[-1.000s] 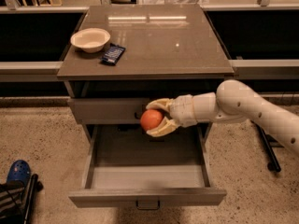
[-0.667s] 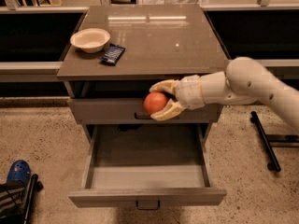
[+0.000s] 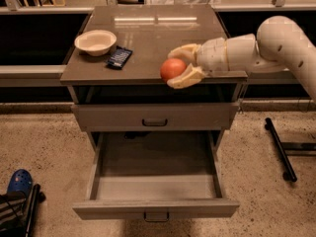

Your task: Pick apple from middle drawer and place on counter

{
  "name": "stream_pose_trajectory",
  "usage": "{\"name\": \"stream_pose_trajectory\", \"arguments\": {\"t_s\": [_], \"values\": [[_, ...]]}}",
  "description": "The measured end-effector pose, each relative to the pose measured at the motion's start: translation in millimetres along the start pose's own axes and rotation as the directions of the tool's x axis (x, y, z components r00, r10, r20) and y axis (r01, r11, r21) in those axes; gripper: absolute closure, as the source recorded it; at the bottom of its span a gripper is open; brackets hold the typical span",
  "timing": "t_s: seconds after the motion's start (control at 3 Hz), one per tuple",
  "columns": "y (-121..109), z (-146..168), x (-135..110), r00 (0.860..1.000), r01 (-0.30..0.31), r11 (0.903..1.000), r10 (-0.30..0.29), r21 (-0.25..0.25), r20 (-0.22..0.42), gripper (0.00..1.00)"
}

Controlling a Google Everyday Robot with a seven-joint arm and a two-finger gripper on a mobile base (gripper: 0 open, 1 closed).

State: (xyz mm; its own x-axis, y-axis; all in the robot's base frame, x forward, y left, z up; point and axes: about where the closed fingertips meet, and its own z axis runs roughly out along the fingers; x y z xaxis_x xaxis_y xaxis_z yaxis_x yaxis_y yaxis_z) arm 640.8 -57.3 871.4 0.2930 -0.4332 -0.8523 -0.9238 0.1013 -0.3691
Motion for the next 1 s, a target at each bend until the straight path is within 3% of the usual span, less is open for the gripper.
{"name": "stream_pose_trajectory", "arguments": {"t_s": [0.33,0.67,1.0], "values": [[-45,-16,2,0.997,-0.081,0.9913,0.081,0.104,-0.005,1.0],[-80,-24,16,0.983,-0.176,0.9562,0.182,0.234,-0.004,1.0],[-106,-18,31,0.962,-0.258,0.9146,0.273,0.311,-0.004,1.0]]}}
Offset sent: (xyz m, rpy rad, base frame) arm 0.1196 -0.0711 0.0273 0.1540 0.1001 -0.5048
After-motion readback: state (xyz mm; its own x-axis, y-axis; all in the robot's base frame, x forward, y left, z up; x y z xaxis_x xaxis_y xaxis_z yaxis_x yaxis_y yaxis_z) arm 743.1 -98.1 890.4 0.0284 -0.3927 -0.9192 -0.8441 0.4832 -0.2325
